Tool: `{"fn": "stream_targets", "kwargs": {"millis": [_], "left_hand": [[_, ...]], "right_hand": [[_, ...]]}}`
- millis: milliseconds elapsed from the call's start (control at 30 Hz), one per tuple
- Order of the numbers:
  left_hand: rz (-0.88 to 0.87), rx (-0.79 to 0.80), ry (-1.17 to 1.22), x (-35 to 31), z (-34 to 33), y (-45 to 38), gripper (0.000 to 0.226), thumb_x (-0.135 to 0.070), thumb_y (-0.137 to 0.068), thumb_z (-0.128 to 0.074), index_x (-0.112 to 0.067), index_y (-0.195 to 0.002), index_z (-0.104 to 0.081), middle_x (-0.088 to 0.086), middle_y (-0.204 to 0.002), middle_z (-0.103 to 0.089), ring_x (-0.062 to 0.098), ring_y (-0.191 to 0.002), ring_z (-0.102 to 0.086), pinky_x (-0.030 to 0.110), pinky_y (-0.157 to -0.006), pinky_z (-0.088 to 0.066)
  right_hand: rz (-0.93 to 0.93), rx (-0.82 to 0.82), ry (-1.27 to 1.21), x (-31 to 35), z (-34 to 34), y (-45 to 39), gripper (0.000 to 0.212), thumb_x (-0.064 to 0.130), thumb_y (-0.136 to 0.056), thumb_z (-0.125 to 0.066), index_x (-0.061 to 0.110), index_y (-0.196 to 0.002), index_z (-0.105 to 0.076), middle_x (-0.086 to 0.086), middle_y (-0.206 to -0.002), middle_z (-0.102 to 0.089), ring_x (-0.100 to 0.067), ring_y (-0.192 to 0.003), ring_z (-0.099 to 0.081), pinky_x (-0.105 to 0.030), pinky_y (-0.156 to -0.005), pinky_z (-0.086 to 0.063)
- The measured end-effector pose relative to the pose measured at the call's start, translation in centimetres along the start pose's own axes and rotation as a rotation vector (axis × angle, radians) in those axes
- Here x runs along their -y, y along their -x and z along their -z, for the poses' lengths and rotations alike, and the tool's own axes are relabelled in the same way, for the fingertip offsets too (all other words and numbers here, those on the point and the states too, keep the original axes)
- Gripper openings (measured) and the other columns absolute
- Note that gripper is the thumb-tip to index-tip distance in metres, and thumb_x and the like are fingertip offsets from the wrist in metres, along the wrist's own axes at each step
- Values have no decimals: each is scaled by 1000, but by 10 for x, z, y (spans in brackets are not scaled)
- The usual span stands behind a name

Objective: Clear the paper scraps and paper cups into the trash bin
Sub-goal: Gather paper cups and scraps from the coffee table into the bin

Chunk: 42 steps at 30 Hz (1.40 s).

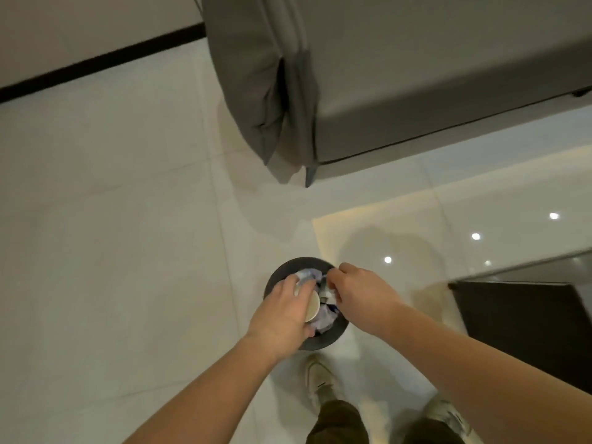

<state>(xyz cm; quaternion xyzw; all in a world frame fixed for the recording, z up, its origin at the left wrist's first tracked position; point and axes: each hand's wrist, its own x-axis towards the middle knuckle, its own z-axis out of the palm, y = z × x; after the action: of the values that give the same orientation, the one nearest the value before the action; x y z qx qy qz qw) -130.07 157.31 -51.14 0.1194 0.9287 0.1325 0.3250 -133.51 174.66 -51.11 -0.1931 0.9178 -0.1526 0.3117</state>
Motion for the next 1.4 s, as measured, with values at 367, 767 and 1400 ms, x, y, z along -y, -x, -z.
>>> {"fn": "stream_targets", "kwargs": {"millis": [367, 767, 1400], "left_hand": [[82, -34, -48, 71, -1, -4, 69, -37, -83, -67, -27, -141, -30, 1, -130, -42, 24, -115, -48, 36, -86, -48], [-153, -114, -169, -30, 51, -38, 64, -27, -82, -64, -23, -139, -35, 4, -129, -44, 25, -114, -46, 36, -86, -46], [-541, -204, -293, -375, 123, -64, 36, -31, -91, -56, -26, -126, -50, -4, -117, -53, 20, -106, -53, 33, -79, -48]], "right_hand": [[-142, 156, -84, 13, -65, -41, 24, 18, -94, -52, 16, -117, -48, -6, -106, -50, -26, -81, -55, -38, -75, -53], [-126, 81, -45, -31, 3, 4, 27, 15, -94, -51, 13, -121, -51, -10, -111, -54, -30, -93, -62, -32, -72, -46], [-446, -302, 9, -232, 168, 269, 31, 31, -95, -49, 17, -121, -52, -5, -114, -55, -27, -103, -57, -36, -73, -47]]}}
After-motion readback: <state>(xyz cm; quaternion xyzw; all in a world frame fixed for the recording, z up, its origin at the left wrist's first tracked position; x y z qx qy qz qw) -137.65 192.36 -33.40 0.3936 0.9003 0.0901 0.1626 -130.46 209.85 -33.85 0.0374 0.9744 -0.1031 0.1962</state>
